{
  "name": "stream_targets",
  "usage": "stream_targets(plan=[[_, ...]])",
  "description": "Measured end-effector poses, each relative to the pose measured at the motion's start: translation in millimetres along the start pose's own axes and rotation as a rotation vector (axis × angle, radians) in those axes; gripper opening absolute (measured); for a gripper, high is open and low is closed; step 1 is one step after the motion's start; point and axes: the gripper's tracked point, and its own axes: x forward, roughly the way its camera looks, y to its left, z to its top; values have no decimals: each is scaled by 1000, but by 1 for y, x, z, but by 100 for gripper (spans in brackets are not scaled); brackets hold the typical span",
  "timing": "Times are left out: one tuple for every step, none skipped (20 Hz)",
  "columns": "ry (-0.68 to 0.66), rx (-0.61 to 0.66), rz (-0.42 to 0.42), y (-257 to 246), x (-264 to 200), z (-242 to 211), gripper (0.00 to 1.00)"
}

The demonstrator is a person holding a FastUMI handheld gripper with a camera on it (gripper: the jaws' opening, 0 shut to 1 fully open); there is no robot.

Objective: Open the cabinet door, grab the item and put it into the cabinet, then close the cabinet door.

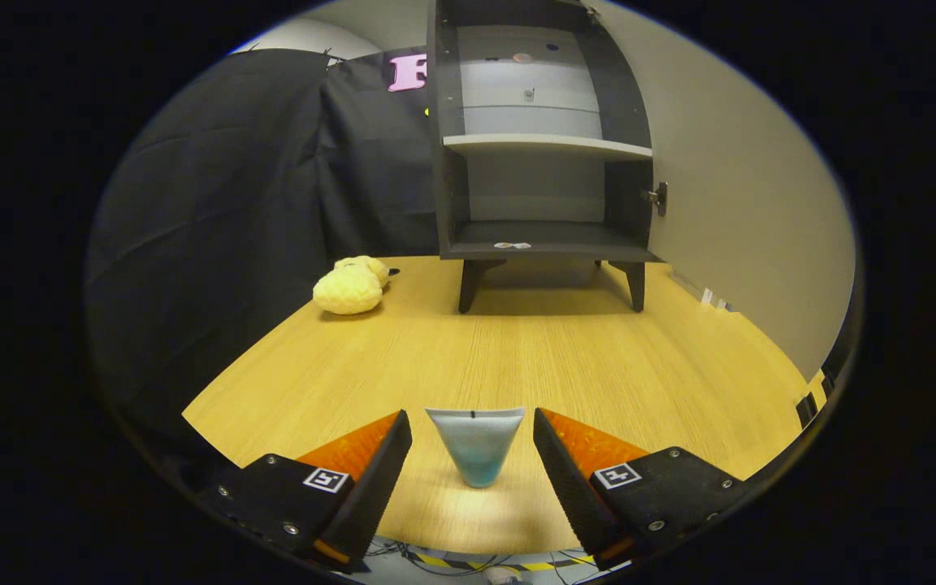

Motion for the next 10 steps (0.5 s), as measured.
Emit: stream_targets(plan=[[21,1,-8,-1,0,-5,94],[44,4,-14,-1,-1,-9,91],[64,9,-15,-1,-2,-13,90],[83,7,-18,-1,-2,-17,85],[96,-3,-34,-5,-5,-17,82],[89,-3,-40,-7,-4,-16,62],[101,-2,-27,-5,-1,-18,56],[100,-1,-14,-3,-3,-15,50],[97,-9,-9,-4,-4,-11,50],[89,-17,-7,-6,-4,-7,50]])
